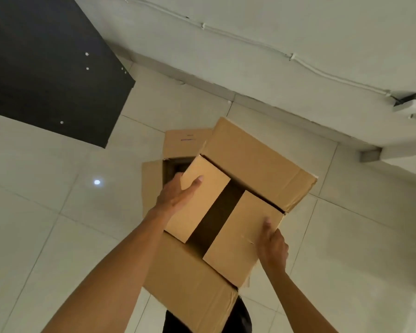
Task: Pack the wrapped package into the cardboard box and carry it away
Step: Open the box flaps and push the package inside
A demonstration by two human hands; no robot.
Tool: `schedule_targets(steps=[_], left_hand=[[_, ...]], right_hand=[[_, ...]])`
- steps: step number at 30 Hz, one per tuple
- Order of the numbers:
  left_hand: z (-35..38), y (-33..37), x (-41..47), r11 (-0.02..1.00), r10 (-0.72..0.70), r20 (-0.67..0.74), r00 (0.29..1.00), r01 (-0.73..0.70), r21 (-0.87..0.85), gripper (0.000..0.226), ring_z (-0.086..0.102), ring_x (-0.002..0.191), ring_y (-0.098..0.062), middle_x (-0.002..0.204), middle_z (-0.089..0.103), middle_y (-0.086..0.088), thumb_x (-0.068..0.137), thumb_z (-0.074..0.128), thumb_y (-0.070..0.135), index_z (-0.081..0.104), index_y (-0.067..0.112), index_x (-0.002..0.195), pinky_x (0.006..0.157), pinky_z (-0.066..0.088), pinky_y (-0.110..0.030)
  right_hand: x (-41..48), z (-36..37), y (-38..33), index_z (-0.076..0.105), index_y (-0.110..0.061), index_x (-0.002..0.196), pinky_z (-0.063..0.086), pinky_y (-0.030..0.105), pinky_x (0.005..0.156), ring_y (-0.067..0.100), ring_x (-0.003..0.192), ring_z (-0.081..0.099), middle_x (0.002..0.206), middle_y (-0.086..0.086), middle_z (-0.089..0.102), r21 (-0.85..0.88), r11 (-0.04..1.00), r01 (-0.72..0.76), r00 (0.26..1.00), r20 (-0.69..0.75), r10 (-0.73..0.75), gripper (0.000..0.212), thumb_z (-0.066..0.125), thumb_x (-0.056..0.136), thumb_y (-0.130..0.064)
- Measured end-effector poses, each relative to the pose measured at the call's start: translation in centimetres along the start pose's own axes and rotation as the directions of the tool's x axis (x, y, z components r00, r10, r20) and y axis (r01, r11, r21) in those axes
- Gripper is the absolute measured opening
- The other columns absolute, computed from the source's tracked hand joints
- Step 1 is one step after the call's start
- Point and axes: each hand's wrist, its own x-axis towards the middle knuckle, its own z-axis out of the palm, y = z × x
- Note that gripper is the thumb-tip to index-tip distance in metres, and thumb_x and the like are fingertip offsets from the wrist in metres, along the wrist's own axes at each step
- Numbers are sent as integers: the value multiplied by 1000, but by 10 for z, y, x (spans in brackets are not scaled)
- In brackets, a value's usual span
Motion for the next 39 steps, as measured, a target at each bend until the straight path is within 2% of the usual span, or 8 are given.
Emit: schedule_targets(steps=[4,7,12,23,26,32,34,39], left_hand=[[2,8,12,988,38,-55,998,-30,149,91,58,125,-33,139,57,-5,79,41,92,41,30,146,102,48,-56],[3,21,22,947,162,-117,980,-121,297,82,62,118,-31,129,62,-6,85,41,86,50,21,134,102,45,-51],[3,34,41,827,360,-94,928,-270,494,85,60,118,-34,132,61,-10,87,34,86,55,19,135,103,42,-52],[24,42,53,694,459,38,887,-385,608,94,50,139,-32,150,55,-9,82,31,90,47,23,147,120,23,-65],[43,23,69,721,424,76,902,-387,575,91,45,144,-32,151,53,-9,85,38,85,40,23,152,124,12,-65],[83,-16,127,776,394,70,917,-372,510,87,41,146,-34,154,46,-11,89,47,78,37,22,155,126,10,-61],[95,-23,144,776,402,64,914,-377,506,86,41,146,-33,153,47,-11,89,47,76,38,21,154,127,10,-59],[112,-26,178,755,401,72,913,-375,538,91,38,148,-34,155,45,-13,88,46,79,37,18,155,126,12,-59]], right_hand=[[-15,14,10,47,-9,139,52,59,97,41,110,62,128,19,63,45,997,-65,997,42,64,84,23,92,-74],[-21,27,20,35,-16,149,59,62,87,41,108,62,132,17,59,220,966,-140,988,97,121,96,31,82,-84],[-27,46,36,39,-21,145,65,48,70,41,109,66,128,16,61,510,764,-395,911,323,255,69,48,93,-65],[-48,80,57,47,-16,137,63,50,77,40,94,75,115,28,70,580,556,-595,797,518,312,65,48,93,-64],[-22,93,66,44,-11,142,58,53,86,40,97,69,115,28,66,575,498,-650,757,551,352,68,47,95,-61],[37,137,92,38,-14,148,58,50,72,42,104,63,134,30,58,592,394,-703,712,585,389,67,50,96,-56],[49,153,98,37,-16,148,57,53,75,43,108,62,134,29,58,611,335,-717,696,607,384,65,50,97,-53],[79,183,103,36,-20,146,43,63,108,47,131,51,130,25,57,621,252,-742,663,627,408,59,52,98,-50]])
